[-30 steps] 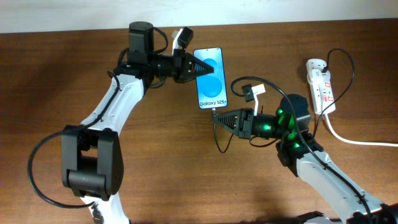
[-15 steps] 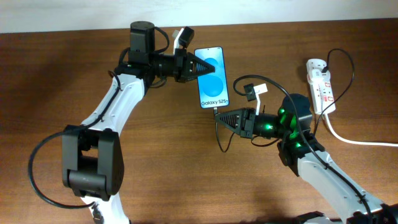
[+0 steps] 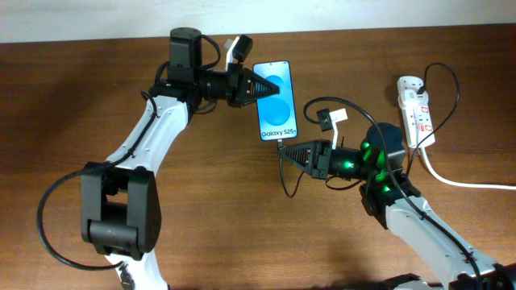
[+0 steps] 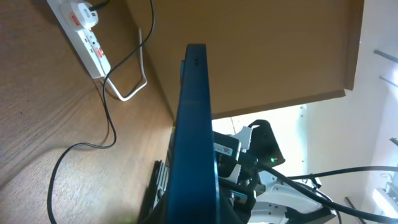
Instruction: Plug charger to phone and switch on socket
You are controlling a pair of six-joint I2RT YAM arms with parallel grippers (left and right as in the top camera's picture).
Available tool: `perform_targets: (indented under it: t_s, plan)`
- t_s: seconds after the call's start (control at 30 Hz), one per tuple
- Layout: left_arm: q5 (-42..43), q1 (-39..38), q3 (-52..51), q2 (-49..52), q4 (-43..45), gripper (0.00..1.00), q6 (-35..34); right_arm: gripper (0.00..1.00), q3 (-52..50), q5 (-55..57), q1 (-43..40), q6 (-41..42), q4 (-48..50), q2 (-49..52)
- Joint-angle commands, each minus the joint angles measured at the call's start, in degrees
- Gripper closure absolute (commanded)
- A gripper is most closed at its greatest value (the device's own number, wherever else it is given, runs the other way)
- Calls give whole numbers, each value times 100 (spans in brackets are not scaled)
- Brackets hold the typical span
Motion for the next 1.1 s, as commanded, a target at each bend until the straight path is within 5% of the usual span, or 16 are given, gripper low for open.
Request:
perform_targets:
  t_s: [0.0, 1.07]
  plan:
    - [640, -256, 33, -2, -79, 100, 96, 96, 138, 920, -208, -39, 153, 0]
    - [636, -328, 33, -2, -138, 100, 138, 94, 149, 977, -350, 114, 190, 0]
